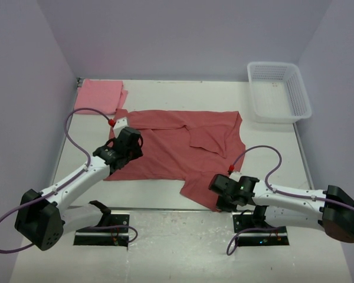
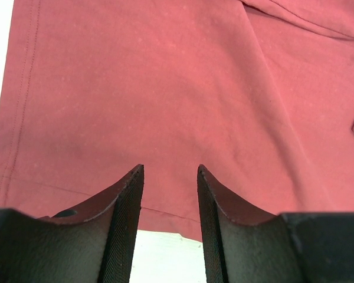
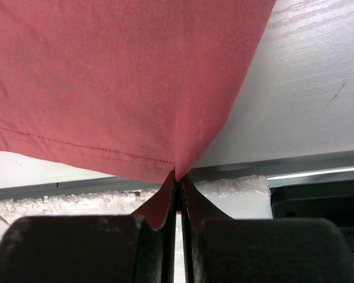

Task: Fold and stack the t-shirts
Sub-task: Grap the side of the flattened tshirt closest away from the robot with both arms

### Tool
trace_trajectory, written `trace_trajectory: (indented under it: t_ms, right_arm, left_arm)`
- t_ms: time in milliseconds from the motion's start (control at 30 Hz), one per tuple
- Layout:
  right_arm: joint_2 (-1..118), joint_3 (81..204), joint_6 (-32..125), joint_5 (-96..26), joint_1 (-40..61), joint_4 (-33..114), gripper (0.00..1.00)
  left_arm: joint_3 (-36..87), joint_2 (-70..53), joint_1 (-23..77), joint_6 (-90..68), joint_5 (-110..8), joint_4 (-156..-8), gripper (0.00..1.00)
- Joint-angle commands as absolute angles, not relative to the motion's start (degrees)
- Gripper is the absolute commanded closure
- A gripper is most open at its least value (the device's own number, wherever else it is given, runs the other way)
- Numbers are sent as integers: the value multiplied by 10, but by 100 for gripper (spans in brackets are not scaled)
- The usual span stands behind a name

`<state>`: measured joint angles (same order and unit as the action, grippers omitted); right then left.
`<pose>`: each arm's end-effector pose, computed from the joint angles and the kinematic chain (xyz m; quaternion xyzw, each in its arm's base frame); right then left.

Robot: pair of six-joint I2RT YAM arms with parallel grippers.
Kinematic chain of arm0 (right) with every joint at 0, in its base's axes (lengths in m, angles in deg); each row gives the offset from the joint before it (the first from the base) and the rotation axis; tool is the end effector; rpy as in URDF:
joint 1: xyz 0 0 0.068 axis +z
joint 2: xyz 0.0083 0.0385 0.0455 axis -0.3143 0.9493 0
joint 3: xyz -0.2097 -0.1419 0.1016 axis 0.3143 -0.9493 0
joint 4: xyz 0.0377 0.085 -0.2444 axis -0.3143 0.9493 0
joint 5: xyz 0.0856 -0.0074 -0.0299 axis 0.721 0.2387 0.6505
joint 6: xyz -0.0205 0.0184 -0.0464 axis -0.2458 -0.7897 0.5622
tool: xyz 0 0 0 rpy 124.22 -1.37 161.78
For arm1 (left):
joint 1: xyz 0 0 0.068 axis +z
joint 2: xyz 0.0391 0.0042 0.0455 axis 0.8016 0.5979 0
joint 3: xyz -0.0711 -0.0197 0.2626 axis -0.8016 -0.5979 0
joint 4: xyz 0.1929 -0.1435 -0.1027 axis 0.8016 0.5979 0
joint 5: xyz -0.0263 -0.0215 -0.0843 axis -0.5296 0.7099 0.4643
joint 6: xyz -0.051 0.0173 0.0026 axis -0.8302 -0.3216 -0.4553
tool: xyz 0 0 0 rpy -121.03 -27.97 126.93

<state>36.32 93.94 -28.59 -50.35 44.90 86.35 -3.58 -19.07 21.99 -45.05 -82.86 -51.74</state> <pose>0.0703 0.1282 0.1546 0.1700 0.9775 0.0773 0.0977 0.2008 -0.1053 0.2334 -0.1824 0.9052 -0.0534 0.3801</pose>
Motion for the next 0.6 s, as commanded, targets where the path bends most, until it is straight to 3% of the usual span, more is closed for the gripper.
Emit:
trace_trajectory:
  t_ms: [0, 200, 400, 567]
  right_arm:
    - [362, 953, -312, -523, 458, 871, 100]
    - [402, 1018, -304, -581, 487, 917, 100]
    - [477, 1091, -206, -640, 488, 894, 100]
    - [472, 1075, -130, -618, 488, 803, 100]
  left_arm:
    - [-38, -187, 215, -451, -835, -514, 57]
    - [6, -152, 211, -476, -860, -448, 57]
    - [52, -145, 221, -573, -871, -287, 53]
    - [11, -190, 307, -595, -792, -282, 51]
